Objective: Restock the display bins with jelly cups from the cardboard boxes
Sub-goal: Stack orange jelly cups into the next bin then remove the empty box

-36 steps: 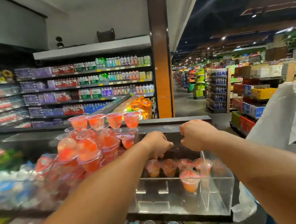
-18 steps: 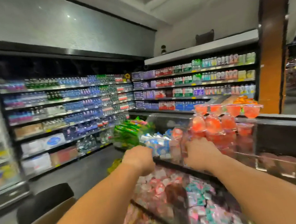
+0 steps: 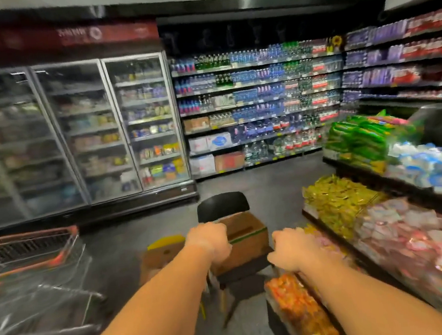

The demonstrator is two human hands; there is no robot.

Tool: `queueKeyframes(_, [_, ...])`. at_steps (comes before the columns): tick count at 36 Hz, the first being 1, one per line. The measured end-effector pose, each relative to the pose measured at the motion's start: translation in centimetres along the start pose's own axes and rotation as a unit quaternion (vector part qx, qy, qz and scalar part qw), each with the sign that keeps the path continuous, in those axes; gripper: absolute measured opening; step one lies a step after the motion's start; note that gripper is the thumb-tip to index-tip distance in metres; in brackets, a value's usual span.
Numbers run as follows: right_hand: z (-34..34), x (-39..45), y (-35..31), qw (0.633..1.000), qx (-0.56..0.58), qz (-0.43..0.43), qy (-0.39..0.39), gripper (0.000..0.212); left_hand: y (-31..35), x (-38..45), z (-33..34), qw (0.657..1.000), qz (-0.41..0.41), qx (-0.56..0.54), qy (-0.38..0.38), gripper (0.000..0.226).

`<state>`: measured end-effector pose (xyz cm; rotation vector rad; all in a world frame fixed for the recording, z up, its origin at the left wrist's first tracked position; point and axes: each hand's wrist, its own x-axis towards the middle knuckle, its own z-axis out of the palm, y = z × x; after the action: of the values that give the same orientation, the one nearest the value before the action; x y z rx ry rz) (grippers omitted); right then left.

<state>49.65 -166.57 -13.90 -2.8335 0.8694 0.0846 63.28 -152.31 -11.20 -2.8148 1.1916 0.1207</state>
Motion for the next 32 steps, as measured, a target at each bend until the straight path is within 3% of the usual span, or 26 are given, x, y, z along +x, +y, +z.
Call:
queueKeyframes(4, [2.2,4.3,-1.4,0.999,0.035,0.001,-0.02,0.042,-2.9,2.9,2.5,0.998,-0.041,-0.038,-0.004,0.037])
queueKeyframes(8, [4.4,8.6,-2.6,0.998,0.052,-0.016,-0.034,0.029,-4.7,6.1,5.2,0.995,-0.078,-0.064,-0.01,0.033])
queueKeyframes(14, [6.9,14.5,-6.1,0.994,0.023,-0.071,-0.083,0.035,-8.9,9.7,8.7,0.983,-0.151,-0.09,-0.056,0.028])
queueKeyframes(24, [11.1,24.6,-14.9,0.978,0.002,-0.152,-0.14,0.041,-17.8,15.4,13.3,0.963,-0.218,-0.127,-0.091,0.06])
queueKeyframes(32, [14.5,32.4,-21.8,0.977,0.006,-0.139,-0.162,0.039,-26.1,21.3,16.0,0.954,-0.231,-0.138,-0.128,0.037])
